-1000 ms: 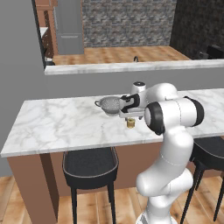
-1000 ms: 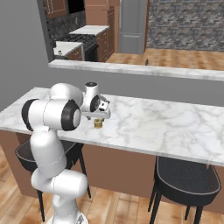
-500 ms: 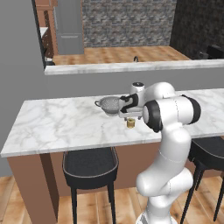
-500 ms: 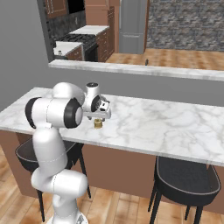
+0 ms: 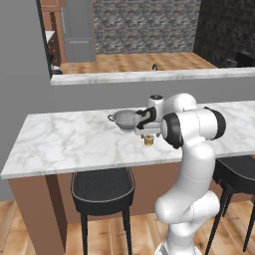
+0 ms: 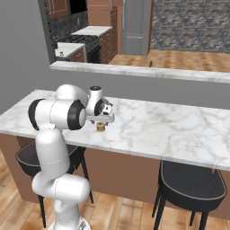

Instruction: Pick the candle and jar from the dining table and place them in the open cabinet. Close the cabinet after placing the objects.

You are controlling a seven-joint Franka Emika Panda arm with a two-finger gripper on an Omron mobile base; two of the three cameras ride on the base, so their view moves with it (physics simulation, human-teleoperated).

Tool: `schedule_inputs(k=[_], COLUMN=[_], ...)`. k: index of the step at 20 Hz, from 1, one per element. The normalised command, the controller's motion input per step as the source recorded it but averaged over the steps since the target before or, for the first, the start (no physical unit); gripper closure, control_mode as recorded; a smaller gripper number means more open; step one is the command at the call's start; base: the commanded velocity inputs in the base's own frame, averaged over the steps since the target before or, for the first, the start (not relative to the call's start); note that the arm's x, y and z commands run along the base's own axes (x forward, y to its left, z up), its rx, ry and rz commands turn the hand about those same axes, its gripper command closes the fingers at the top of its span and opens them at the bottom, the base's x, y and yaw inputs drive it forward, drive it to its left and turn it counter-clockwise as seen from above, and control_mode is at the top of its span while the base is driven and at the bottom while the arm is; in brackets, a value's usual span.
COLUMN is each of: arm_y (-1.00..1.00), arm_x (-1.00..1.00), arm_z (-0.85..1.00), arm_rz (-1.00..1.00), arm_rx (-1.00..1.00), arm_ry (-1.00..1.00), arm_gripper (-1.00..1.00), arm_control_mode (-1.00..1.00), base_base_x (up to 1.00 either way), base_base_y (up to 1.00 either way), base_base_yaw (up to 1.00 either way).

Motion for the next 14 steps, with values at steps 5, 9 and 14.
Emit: schedule_inputs(k=[5,9,14], arm_y=[0.0,0.0,0.0], arm_x=[0.0,0.0,0.0], arm_z=[-0.11,-0.12,-0.12], arm_rz=[0.0,0.0,0.0], arm_rx=[0.0,0.0,0.0], arm_ry=[0.0,0.0,0.0], arm_gripper=[-1.0,-1.0,-1.0], arm_control_mode=[-1.0,-1.0,-1.0], base_base_x=[0.0,0.0,0.0], base_base_y=[0.0,0.0,0.0], base_base_yaw=[0.0,0.0,0.0])
